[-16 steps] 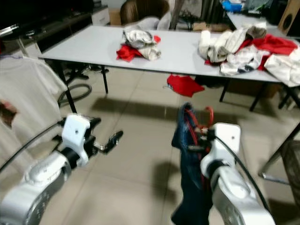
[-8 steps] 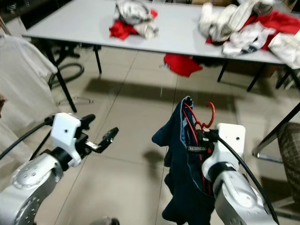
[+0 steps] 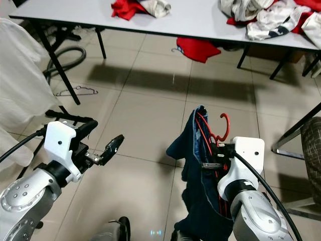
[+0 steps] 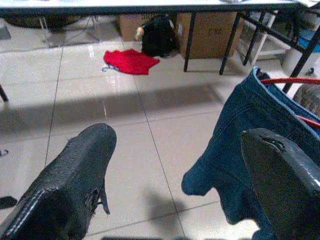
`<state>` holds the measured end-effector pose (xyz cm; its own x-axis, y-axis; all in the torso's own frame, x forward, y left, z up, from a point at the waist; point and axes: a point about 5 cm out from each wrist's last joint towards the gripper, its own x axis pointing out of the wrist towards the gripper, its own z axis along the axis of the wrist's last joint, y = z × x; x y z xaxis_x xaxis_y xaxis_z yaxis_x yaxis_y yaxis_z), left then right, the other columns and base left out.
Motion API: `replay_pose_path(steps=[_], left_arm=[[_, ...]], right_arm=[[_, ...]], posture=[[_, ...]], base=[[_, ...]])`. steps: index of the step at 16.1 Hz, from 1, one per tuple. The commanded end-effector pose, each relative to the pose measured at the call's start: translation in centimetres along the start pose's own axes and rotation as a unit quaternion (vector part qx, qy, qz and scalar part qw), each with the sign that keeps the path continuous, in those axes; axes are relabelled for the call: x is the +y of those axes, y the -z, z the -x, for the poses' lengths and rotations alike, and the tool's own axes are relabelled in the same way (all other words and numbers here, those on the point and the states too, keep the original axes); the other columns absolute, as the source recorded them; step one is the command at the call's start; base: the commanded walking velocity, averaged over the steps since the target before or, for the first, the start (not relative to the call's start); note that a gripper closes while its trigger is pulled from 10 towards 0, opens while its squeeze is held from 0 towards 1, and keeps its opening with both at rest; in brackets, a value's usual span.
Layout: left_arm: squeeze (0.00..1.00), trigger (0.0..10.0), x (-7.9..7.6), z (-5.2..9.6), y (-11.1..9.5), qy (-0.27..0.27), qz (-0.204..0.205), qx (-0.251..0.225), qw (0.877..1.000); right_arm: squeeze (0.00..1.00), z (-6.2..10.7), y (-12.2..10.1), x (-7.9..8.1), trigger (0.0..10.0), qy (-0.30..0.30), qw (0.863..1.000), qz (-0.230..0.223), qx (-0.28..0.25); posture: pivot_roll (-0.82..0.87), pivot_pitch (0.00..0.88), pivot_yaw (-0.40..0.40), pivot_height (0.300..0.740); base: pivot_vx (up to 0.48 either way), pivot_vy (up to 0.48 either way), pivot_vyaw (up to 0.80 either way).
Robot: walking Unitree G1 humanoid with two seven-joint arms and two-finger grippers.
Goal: Hang hanger
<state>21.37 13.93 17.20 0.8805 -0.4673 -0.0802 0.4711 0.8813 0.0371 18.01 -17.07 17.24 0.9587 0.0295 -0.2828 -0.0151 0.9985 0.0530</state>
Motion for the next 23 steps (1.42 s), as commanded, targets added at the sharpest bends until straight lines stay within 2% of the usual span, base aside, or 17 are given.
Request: replay_pose_path(steps=[1,9,13,15,18,21,23], left_arm=[[0.0,10.0,-0.1,0.4,0.0,-0.003,-0.001,0.004,1.0],[0.0,10.0,-0.2,-0.9,0.1,-0.004,0.0,-0.003,1.0],[0.0,10.0,0.4,-2.3,-0.1,-0.015,-0.006,-0.021,1.0],[0.0,10.0,0.8,-2.8,0.6,-0.024,-0.011,-0.01,1.0],[0.0,10.0,1.2,-3.0,2.2,-0.036,-0.016,0.021,0.999],[0.0,10.0,1.7,-3.3,2.3,-0.055,-0.008,0.012,0.998],[0.0,10.0,2.0,-3.5,2.4,-0.066,-0.005,0.008,0.998]], right_arm=[[0.0,0.5,-0.7,0.2,10.0,-0.01,1.0,0.005,-0.017],[0.0,-0.9,-1.7,-0.2,10.0,-0.01,0.999,0.018,-0.038],[0.0,-2.5,-2.6,-0.4,10.0,-0.015,0.998,0.028,-0.061],[0.0,-3.4,-2.0,-0.5,10.0,-0.017,0.998,0.037,-0.052],[0.0,-4.2,-1.0,-0.6,10.0,-0.018,0.999,0.028,-0.038],[0.0,-4.5,-0.4,-0.5,10.0,-0.029,0.999,0.006,-0.039],[0.0,-4.7,-0.1,-0.5,10.0,-0.027,0.999,0.011,-0.037]], posture=[[-0.03,0.241,0.023,0.74],[-0.05,0.166,0.015,0.74],[-0.05,0.057,-0.001,0.74],[-0.04,0.0,-0.004,0.74],[-0.03,0.0,-0.001,0.74],[-0.03,0.0,-0.007,0.74],[-0.03,0.0,-0.004,0.74]], base=[[0.0,0.0,0.0],[0.0,0.0,0.0],[0.0,0.0,0.0],[0.0,0.0,0.0],[0.0,0.0,0.0],[0.0,0.0,0.0],[0.0,0.0,0.0]])
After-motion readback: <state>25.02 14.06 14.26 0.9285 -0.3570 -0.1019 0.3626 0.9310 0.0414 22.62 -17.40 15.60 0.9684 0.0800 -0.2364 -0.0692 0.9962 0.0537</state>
